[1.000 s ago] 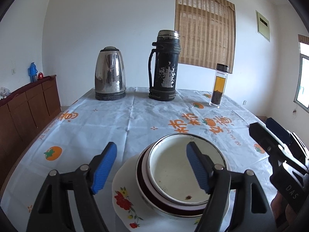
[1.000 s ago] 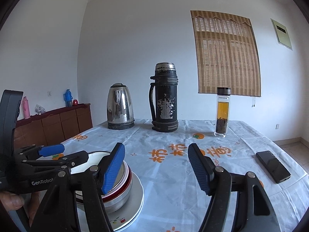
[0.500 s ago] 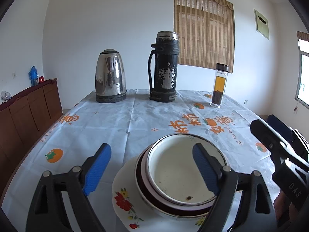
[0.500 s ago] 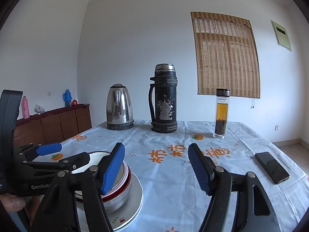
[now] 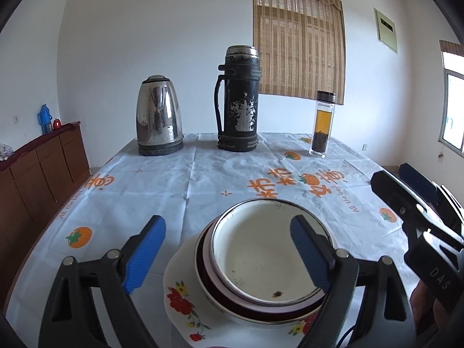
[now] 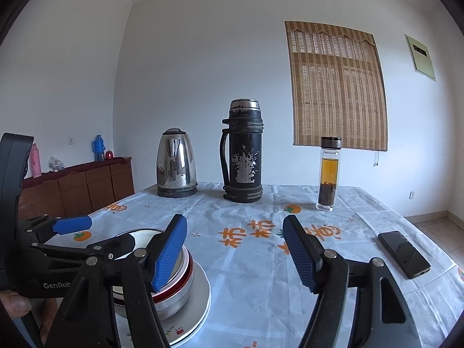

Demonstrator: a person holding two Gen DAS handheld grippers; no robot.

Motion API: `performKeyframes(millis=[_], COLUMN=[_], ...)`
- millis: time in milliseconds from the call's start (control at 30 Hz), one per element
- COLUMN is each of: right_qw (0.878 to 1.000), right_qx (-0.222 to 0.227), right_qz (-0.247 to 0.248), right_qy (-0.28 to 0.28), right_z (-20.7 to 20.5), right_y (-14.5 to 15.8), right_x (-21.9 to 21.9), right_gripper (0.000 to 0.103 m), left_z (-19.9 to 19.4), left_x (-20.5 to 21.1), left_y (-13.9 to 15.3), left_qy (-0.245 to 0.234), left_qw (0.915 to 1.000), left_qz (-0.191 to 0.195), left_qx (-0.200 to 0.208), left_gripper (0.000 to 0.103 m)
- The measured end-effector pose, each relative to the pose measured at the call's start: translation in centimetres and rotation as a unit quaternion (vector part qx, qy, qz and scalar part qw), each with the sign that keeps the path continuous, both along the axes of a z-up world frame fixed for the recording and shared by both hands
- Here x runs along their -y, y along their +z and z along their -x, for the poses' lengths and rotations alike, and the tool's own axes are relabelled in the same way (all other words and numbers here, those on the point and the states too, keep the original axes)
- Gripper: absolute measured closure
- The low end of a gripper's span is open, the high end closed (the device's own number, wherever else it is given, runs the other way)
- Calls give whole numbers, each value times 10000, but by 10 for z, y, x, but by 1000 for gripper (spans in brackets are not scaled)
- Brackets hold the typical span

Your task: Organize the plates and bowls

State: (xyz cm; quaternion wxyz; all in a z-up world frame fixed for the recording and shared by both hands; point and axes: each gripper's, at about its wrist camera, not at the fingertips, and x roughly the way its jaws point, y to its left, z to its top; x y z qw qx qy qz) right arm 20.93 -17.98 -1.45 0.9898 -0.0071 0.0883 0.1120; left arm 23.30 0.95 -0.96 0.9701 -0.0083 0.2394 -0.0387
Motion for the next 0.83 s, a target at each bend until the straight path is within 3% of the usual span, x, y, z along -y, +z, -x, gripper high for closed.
performKeyframes(millis=[133, 267, 433, 833], right_qw=[9999, 9997, 9997, 9998], right_qx=[87, 145, 138, 122], right_qz=[-39, -70, -29, 59], right_qy=[-105, -173, -199, -173], right_z=[2, 4, 3, 2], right_y=[3, 4, 4, 3], right_x=[6, 11, 12, 10], right_gripper=[27, 27, 27, 27], left_z=[1, 2, 2, 8], left_x=[3, 2, 1, 5], left_y=[2, 4, 6, 9], left_qy=[-35, 36, 114, 146], left_qw=[10000, 10000, 9999, 9992], left_qz=[-16, -44, -52, -242], left_qx=[12, 59, 92, 291], left_gripper=[13, 4, 1, 1])
